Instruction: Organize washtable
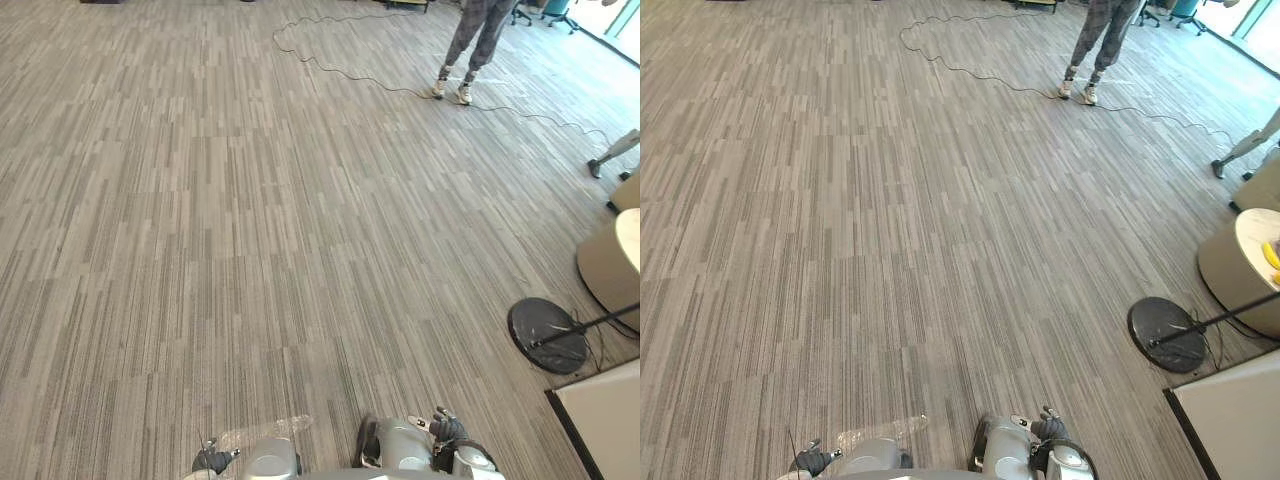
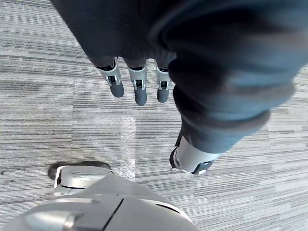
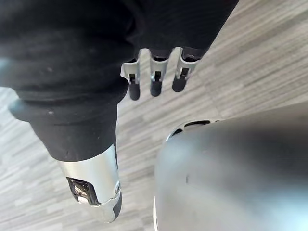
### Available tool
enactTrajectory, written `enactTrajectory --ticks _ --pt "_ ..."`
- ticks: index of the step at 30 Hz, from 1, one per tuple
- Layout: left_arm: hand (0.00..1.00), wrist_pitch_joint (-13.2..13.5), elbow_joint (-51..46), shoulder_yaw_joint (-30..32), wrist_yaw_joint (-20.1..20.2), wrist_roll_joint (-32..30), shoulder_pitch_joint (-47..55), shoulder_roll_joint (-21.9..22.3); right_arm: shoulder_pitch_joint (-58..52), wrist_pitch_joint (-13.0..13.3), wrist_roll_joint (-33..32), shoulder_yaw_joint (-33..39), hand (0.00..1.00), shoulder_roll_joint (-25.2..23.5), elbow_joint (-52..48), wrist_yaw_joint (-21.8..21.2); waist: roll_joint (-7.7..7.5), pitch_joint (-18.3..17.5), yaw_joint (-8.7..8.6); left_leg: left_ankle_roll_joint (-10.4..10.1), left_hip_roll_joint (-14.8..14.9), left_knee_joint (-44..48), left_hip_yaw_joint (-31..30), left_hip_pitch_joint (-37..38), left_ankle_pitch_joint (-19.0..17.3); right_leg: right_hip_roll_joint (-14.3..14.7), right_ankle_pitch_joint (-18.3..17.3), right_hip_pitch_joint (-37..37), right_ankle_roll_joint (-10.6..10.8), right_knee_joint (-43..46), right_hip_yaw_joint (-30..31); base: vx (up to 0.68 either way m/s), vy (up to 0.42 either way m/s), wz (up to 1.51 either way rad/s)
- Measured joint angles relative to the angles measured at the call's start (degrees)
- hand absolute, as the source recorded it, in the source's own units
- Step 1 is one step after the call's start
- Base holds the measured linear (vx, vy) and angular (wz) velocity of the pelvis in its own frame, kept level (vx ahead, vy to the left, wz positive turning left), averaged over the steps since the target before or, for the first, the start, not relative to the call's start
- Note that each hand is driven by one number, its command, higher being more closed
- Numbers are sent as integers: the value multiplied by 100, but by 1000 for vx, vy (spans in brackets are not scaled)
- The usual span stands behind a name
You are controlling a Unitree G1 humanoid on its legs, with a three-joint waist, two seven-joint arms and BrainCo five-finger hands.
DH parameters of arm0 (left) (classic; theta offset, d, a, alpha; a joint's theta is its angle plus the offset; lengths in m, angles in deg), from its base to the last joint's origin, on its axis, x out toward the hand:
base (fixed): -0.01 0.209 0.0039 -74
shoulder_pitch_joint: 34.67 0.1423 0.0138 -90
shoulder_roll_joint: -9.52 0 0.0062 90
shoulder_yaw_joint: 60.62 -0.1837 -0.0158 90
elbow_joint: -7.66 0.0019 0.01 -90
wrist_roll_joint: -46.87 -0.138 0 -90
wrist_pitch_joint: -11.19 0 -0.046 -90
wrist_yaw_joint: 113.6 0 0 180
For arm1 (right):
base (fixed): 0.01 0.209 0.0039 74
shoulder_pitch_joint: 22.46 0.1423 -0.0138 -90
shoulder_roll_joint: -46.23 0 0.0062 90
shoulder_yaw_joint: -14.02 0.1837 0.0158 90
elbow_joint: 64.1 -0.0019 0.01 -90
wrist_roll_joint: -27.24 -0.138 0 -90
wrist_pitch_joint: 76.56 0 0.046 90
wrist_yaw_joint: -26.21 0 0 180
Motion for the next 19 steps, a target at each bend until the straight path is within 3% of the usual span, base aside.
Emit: enactTrajectory --ticks 1,2,3,4,5,8,13,18,19 --pt "0 27 15 27 7 6 3 -23 20 -4 3 -58 0 31 3 3 -19 29 23 -110 86 559 -145 -345 -45 58 -38 118 -56 -120 -5 277 -36 -1" --pt "0 36 25 33 21 6 12 -31 28 -27 2 -47 0 27 26 12 1 20 0 -74 96 402 -174 -348 -110 46 -30 410 -54 -337 -63 261 -20 12" --pt "0 44 27 23 42 25 27 -29 7 -28 13 -50 0 27 53 13 -78 31 -9 -91 96 160 -178 -328 -97 25 -28 547 -52 -432 -106 232 -13 26" --pt "0 69 29 0 68 89 57 -36 -22 -26 51 -53 0 53 103 11 -77 -18 -7 -124 98 -456 -184 -266 5 12 -28 696 -38 -545 -147 197 12 15" --pt "0 76 50 -2 97 144 65 -29 -23 -29 59 -56 0 165 163 11 -33 -93 30 96 95 -957 -138 -194 316 21 -38 754 63 -645 -118 231 72 4" --pt "0 69 96 -72 105 174 74 -148 -29 -25 64 -73 0 110 256 9 -218 -272 0 130 -86 -1346 -32 -41 422 -101 80 811 262 -942 -56 146 83 -7" --pt "0 74 169 -83 106 172 53 -153 -253 -22 48 -186 0 171 259 102 -215 -463 -27 180 -348 -1650 130 363 454 -242 356 1275 464 -1600 82 104 114 -18" --pt "0 118 178 -130 108 180 51 -151 -300 -22 49 -215 0 173 260 111 -217 -500 -36 188 -494 -1717 150 584 459 -342 407 1548 503 -1765 103 39 68 -4" --pt "0 123 185 -131 110 182 53 -150 -321 -22 50 -215 0 173 260 110 -225 -508 -26 276 -527 -1734 149 634 512 -348 408 1609 504 -1770 102 -9 31 0"
